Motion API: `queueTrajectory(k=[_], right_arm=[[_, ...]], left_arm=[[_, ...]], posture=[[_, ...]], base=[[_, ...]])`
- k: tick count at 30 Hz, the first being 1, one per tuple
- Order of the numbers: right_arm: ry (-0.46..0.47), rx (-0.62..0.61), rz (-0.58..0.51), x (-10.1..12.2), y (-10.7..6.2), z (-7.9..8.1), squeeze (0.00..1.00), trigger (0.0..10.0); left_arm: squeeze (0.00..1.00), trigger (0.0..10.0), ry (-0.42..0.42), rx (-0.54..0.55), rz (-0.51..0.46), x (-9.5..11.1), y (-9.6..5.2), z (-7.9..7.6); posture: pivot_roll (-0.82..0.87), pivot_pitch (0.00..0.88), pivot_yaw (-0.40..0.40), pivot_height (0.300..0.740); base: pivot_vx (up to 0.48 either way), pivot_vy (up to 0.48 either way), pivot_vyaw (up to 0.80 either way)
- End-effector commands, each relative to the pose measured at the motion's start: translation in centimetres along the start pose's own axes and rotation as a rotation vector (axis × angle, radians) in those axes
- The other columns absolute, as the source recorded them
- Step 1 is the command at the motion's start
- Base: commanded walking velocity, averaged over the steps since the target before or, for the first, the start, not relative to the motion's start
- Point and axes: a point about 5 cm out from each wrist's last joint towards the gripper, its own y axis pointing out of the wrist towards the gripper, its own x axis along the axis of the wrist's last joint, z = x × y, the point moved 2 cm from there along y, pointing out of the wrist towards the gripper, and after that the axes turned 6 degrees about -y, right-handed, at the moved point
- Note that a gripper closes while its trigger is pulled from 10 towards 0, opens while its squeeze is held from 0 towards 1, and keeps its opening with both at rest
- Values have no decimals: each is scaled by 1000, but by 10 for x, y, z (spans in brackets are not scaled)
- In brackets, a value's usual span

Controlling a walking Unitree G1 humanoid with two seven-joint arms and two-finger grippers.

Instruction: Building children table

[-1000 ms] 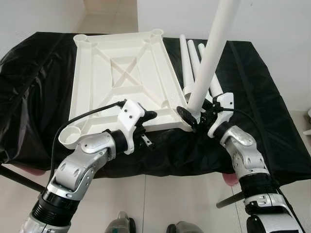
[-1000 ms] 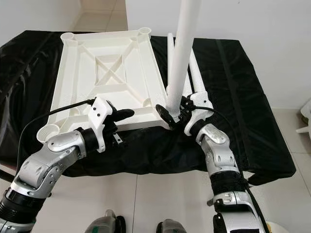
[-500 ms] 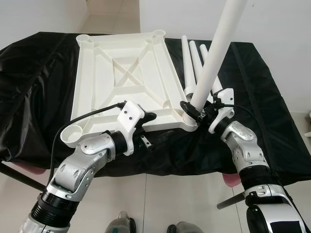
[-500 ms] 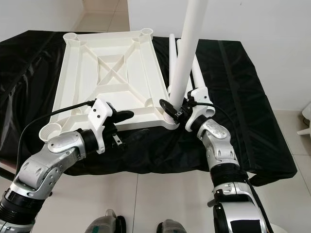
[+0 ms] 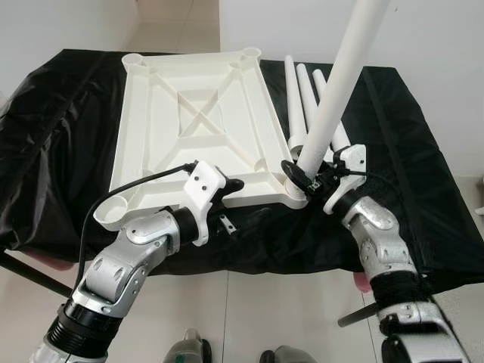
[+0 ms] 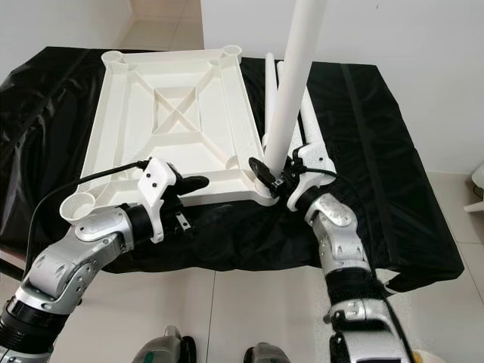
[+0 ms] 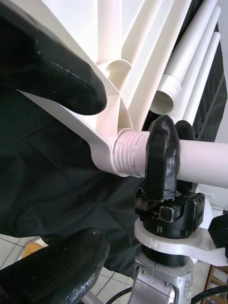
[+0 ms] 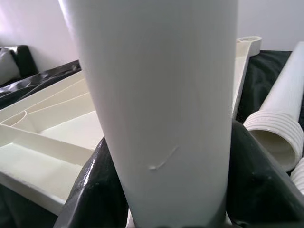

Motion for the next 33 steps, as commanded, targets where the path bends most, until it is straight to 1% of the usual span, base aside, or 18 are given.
queueTrajectory(k=[1, 3, 5, 7, 10, 11, 14, 17, 20, 23, 24, 25, 27, 28, 33], right_arm=[[22, -65, 3, -1, -4, -5, 0, 10000], [21, -83, 7, -1, -4, -5, 0, 10000], [22, -135, 14, 0, -5, -3, 0, 10000], [22, -135, 14, 0, -5, -3, 0, 10000], [61, -250, -1, 3, -4, 3, 0, 10000], [61, -250, -1, 3, -4, 3, 0, 10000], [98, -349, -13, 6, -4, 9, 0, 10000], [105, -382, -6, 6, -4, 11, 0, 10000], [127, -482, -5, 6, -2, 19, 0, 10000], [133, -498, -4, 6, -1, 21, 0, 10000], [156, -492, 3, 6, 2, 31, 0, 10000], [156, -492, 3, 6, 2, 31, 0, 10000], [175, -472, 5, 6, 5, 37, 0, 10000], [182, -471, 8, 6, 5, 39, 0, 10000], [162, -479, 14, 8, 3, 34, 0, 10000]], left_arm=[[0, 10000, 8, -57, 19, -2, -1, -6], [0, 10000, 8, -57, 19, -3, -1, -7], [0, 10000, 6, -58, 20, -3, -1, -7], [0, 10000, 6, -58, 20, -3, -1, -7], [0, 10000, 3, -60, 29, -4, -3, -7], [0, 10000, 3, -60, 29, -4, -3, -7], [0, 10000, 2, -58, 34, -4, -5, -7], [0, 10000, 3, -57, 35, -4, -5, -7], [0, 10000, 3, -50, 33, -4, -5, -6], [0, 10000, 2, -48, 31, -4, -5, -6], [0, 10000, 5, -45, 28, -3, -5, -5], [0, 10000, 5, -45, 28, -3, -5, -5], [0, 10000, 7, -42, 26, -3, -4, -5], [0, 10000, 8, -42, 25, -2, -4, -4], [0, 10000, 6, -38, 23, -2, -4, -3]], posture=[[-22, 74, 10, 740], [-22, 74, 10, 740], [-23, 77, 14, 740], [-23, 77, 14, 740], [-13, 83, 21, 740], [-13, 83, 21, 740], [-6, 86, 20, 740], [-6, 86, 20, 740], [-6, 88, 18, 740], [-5, 87, 15, 740], [-6, 88, 14, 740], [-6, 88, 14, 740], [-4, 90, 14, 740], [-4, 90, 14, 740], [-8, 92, 15, 740]], base=[[0, 0, 0], [0, 0, 0], [0, 0, 0], [0, 0, 0], [0, 0, 0], [0, 0, 0], [0, 0, 0], [0, 0, 0], [0, 0, 0], [0, 0, 0], [0, 0, 0], [0, 0, 0], [0, 0, 0], [0, 0, 0], [0, 0, 0]])
